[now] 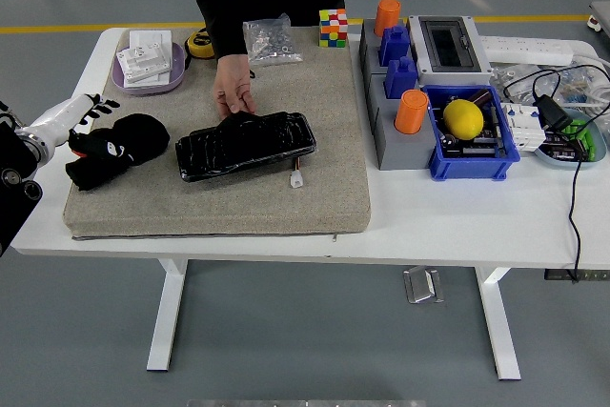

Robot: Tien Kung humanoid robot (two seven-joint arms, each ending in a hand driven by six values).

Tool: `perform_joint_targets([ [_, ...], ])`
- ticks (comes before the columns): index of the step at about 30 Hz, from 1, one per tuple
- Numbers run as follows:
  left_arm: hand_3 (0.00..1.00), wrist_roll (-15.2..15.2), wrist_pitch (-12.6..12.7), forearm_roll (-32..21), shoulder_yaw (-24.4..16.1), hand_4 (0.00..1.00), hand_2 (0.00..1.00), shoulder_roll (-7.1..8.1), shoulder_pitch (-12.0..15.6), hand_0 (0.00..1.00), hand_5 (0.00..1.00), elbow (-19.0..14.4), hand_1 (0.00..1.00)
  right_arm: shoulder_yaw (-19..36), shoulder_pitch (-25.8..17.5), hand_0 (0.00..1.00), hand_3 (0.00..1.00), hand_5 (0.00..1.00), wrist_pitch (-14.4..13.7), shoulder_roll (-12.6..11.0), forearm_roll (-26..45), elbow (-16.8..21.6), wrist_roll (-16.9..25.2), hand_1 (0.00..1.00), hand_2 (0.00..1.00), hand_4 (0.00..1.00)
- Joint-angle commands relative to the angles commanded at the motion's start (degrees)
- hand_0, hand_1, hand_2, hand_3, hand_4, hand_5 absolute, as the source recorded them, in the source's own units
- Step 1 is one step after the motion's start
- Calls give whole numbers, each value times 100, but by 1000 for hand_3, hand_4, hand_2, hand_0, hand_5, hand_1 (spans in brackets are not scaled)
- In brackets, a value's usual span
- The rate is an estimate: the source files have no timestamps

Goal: Pick the rag up,wipe the panel,place it on the desk

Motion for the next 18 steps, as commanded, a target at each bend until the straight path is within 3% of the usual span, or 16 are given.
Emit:
perform_joint_targets([
  [8,818,-32,278,46,161,927,829,-62,9,733,246,226,797,19,-4,706,595,458,-2,20,-25,0,4,678,691,935],
  [18,811,-14,410,36,350,921,820,-159,-43,724,243,408,790,28,11,704,594,458,-12,32,-29,-1,14,679,691,934],
])
